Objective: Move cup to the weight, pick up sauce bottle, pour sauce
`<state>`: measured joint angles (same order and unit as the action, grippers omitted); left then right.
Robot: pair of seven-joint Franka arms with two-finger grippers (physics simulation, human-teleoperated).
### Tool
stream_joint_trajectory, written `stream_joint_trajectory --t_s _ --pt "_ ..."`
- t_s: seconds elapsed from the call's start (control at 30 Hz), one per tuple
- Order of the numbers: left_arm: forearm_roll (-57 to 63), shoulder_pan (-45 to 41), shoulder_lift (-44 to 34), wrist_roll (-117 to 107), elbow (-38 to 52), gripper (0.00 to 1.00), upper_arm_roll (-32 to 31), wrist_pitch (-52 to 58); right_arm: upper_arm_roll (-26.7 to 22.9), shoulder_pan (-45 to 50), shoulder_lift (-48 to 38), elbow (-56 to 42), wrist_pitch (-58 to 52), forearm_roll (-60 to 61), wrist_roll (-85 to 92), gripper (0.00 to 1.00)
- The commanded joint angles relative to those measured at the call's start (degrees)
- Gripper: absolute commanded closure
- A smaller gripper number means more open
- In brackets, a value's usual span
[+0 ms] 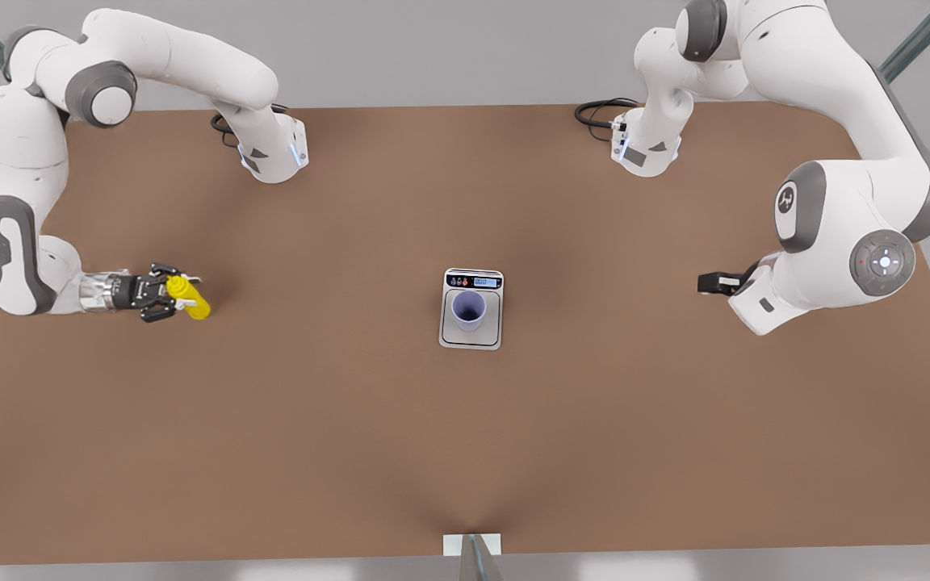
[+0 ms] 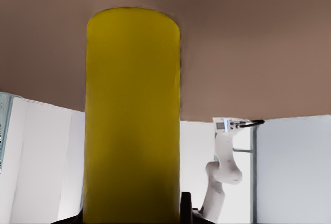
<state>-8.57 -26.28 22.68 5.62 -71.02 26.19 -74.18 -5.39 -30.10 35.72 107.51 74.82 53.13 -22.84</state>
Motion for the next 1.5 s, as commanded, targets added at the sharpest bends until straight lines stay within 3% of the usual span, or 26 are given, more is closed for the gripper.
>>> stream_joint_trajectory --t_s 0.0,0.1,0.2,0.43,0.63,0.7,0.83,0.93,1.47 --pt "0.0 0.0 0.0 0.0 0.0 0.0 0.0 0.0 0.0 0.3 -0.4 -0.2 0.0 -0.1 -0.3 0.55" --pt "0.0 0.0 0.0 0.0 0.0 0.0 0.0 -0.1 0.8 6.5 -6.5 -2.2 4.2 0.0 -7.6 0.55" --pt "0.0 0.0 0.3 -0.1 0.0 0.0 0.0 -0.1 7.2 9.0 -12.6 -2.6 12.7 0.0 -16.2 0.54" --pt "0.0 0.0 0.3 -0.1 0.0 0.0 0.0 0.4 8.6 26.0 -16.2 -8.4 27.4 -0.8 -33.2 0.54" --pt "0.1 0.0 0.3 -0.1 0.0 0.0 0.0 0.4 24.9 26.1 -17.0 -11.1 39.7 -14.8 -43.2 0.54" --pt "0.1 0.0 0.3 -0.1 0.0 0.0 0.0 0.4 27.6 28.3 -15.6 -12.8 44.1 -17.3 -49.8 0.54" --pt "0.1 0.0 0.4 -0.1 0.0 0.0 0.0 0.4 27.3 39.9 -10.4 -20.4 52.3 -26.4 -64.0 0.54" --pt "0.1 0.0 0.4 -0.1 0.0 0.0 0.0 0.4 23.9 47.6 -8.6 -24.0 54.0 -32.6 -65.5 0.54" --pt "0.1 0.0 0.8 -0.1 -0.4 0.0 0.0 0.5 26.4 52.5 -2.8 -22.3 55.8 -63.1 -65.9 0.55"
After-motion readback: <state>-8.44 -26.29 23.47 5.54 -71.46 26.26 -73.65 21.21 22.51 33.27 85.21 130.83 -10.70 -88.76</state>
